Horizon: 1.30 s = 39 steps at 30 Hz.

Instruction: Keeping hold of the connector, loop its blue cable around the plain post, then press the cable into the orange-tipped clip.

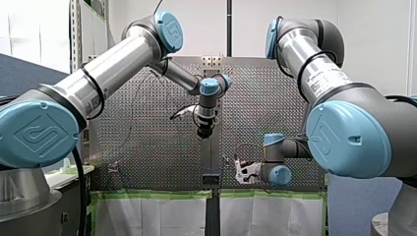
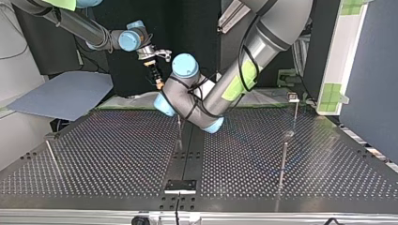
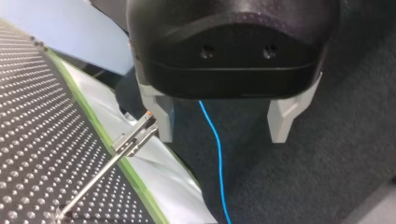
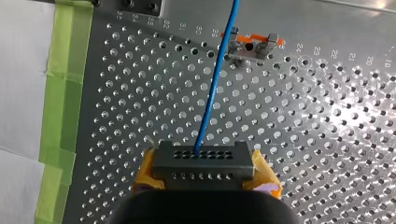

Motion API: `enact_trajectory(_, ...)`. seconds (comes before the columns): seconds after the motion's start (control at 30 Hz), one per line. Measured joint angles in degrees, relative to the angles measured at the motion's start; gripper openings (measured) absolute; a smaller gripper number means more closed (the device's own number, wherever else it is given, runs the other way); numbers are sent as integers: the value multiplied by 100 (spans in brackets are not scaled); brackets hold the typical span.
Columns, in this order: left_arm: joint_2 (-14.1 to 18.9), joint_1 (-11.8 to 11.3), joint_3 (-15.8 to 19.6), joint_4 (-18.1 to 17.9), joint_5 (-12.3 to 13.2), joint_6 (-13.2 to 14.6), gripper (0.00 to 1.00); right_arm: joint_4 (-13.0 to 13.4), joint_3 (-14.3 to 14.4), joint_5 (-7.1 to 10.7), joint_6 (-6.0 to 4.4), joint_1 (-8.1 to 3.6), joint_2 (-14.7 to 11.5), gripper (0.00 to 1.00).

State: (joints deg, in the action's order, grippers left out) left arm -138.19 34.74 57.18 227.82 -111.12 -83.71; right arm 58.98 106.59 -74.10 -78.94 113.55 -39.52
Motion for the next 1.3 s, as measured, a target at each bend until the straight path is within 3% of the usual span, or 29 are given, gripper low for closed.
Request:
enact_trajectory(0.37, 0, -70, -3, -116, 484, -538, 100, 4, 2, 0, -1, 14, 0, 0)
enact_trajectory(0.57, 0, -95, -2, -130, 497, -856, 100, 14, 1, 0, -12, 17, 0, 0)
enact_trajectory(0.7, 0, -110, -3, -128, 372, -1047, 100, 24, 0, 4, -23, 16, 0, 0)
enact_trajectory(0.93, -9, -196, -27, -131, 229, -1081, 100, 27, 0, 8, -26, 27, 0, 0)
enact_trajectory(1.3, -474, -198, -534, 65, 385, -1012, 100, -12, -43, 9, -26, 64, 0, 0)
